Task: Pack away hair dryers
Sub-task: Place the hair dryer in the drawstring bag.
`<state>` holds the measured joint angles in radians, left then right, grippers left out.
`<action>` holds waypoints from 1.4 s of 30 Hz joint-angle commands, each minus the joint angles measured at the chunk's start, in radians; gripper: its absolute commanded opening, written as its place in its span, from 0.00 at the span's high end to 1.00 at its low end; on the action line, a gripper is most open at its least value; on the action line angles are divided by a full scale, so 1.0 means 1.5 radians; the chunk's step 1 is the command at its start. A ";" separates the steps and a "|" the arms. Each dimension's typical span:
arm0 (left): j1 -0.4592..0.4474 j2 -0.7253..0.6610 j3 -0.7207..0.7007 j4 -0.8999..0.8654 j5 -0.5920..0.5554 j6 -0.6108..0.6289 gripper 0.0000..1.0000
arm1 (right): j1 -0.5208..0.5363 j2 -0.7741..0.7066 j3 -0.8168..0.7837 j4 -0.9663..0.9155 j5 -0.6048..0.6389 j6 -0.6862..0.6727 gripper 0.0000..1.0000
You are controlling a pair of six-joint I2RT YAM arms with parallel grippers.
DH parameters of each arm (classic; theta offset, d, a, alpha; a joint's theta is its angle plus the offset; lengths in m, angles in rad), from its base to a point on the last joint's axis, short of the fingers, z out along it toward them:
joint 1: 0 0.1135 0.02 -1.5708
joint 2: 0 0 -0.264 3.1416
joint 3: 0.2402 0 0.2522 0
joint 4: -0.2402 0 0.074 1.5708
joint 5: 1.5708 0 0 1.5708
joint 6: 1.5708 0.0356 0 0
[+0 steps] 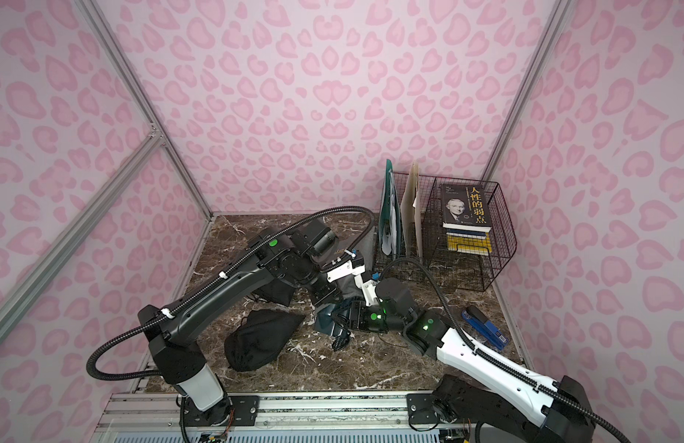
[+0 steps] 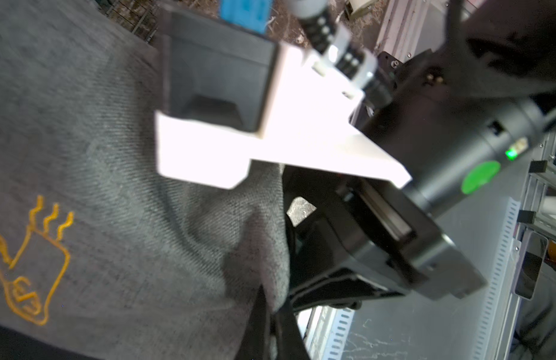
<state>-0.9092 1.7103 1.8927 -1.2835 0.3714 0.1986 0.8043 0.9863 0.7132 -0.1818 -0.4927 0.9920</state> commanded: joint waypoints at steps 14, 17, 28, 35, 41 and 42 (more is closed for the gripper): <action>-0.007 -0.071 -0.114 0.029 -0.047 0.004 0.99 | -0.036 -0.111 -0.077 0.131 -0.015 0.070 1.00; -0.007 -0.063 -0.113 0.024 -0.029 0.007 0.99 | -0.038 -0.122 -0.091 0.162 -0.017 0.092 1.00; -0.007 -0.076 -0.169 0.029 0.016 0.003 0.99 | -0.097 -0.188 -0.156 0.166 0.035 0.222 1.00; -0.007 -0.070 -0.136 0.020 0.086 -0.011 0.99 | -0.137 -0.221 -0.172 0.124 0.035 0.249 0.99; -0.009 -0.037 -0.110 0.019 0.125 -0.017 0.99 | -0.137 -0.168 -0.121 0.084 0.032 0.225 0.98; -0.009 -0.032 -0.104 0.018 0.125 -0.017 0.99 | -0.137 -0.155 -0.112 0.078 0.032 0.219 0.98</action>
<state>-0.9207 1.6508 1.7153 -1.2114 0.5014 0.1761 0.6010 0.7284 0.5205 -0.0799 -0.4721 1.3437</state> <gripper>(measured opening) 0.067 0.362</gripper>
